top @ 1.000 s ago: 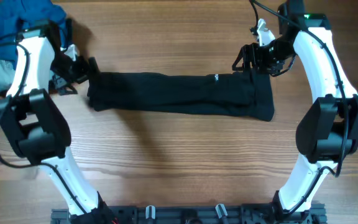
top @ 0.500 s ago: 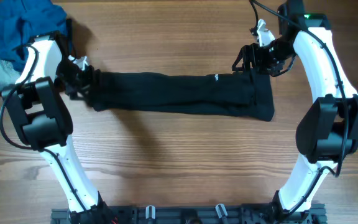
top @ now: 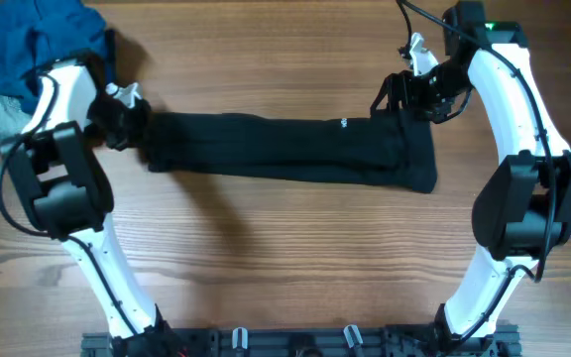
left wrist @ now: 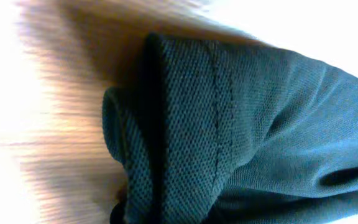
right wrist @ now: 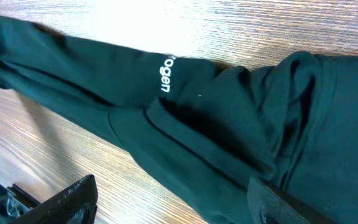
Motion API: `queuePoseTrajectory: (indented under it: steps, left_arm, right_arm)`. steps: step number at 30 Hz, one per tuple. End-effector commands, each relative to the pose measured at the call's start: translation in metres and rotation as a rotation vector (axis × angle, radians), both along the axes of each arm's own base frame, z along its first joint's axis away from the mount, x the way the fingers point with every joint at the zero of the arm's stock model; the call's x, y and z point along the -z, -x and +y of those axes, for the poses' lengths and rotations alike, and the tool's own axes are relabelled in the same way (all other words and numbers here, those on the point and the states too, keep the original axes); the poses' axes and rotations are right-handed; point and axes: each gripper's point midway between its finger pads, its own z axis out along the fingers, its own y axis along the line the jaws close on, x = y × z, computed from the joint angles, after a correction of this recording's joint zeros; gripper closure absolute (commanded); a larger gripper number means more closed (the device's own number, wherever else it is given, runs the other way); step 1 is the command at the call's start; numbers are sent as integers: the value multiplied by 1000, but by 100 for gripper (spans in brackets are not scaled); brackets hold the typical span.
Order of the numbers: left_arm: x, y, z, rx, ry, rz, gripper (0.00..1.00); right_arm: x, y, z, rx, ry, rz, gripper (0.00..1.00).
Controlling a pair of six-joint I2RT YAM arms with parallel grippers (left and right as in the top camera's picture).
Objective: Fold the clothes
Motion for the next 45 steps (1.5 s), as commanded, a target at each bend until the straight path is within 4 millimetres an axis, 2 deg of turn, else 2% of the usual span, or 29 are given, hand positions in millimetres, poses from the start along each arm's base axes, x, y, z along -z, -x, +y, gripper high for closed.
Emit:
queuePoseTrajectory:
  steps: [1,2,6,8,10,14,18,21,28,33,34,35,36,40,45]
  left_arm:
    - [-41,5,26,-9,-24,-81,96]
    - [-62,3,30,-18,-40,-129,96]
    - [-102,0,28,-17,-69,-224,96]
    - [-118,-2,17,-4,-50,-266,96]
    - [-127,-5,-4,38,-28,-293,96]
    - [-124,-9,-58,174,-26,-301,96]
    - [-119,-15,-113,291,-115,-326,96]
    - [-113,-10,-141,358,-162,-319,96]
    - [-76,7,-181,487,-205,-232,96]
    - [-60,19,-209,561,-199,-204,94]
    - [-59,20,-215,575,-198,-209,80]
    - [-59,21,-221,587,-196,-219,47]
    - [-60,20,-227,597,-193,-233,2]
    - [-61,16,-238,561,-186,-254,0]
    - [-67,23,-223,482,-176,-191,0]
  right_arm:
    - [-18,-5,0,-4,-15,-56,20]
    - [-18,-6,0,4,-16,-57,19]
    - [-18,-6,0,10,-16,-54,18]
    - [-18,-7,0,14,-17,-54,18]
    - [-18,-8,0,19,-17,-57,18]
    - [-18,-7,0,18,-17,-53,18]
    - [-18,-5,0,15,-16,-46,18]
    - [-18,-5,1,15,-17,-42,18]
    - [-17,-2,0,14,-13,-32,18]
    - [-17,-2,0,15,-13,-32,18]
    - [-17,-2,0,15,-13,-32,18]
    - [-17,-2,0,15,-13,-31,18]
    - [-17,-2,0,15,-13,-31,18]
    - [-17,-1,0,15,-13,-28,18]
    - [-17,-1,0,14,-13,-29,18]
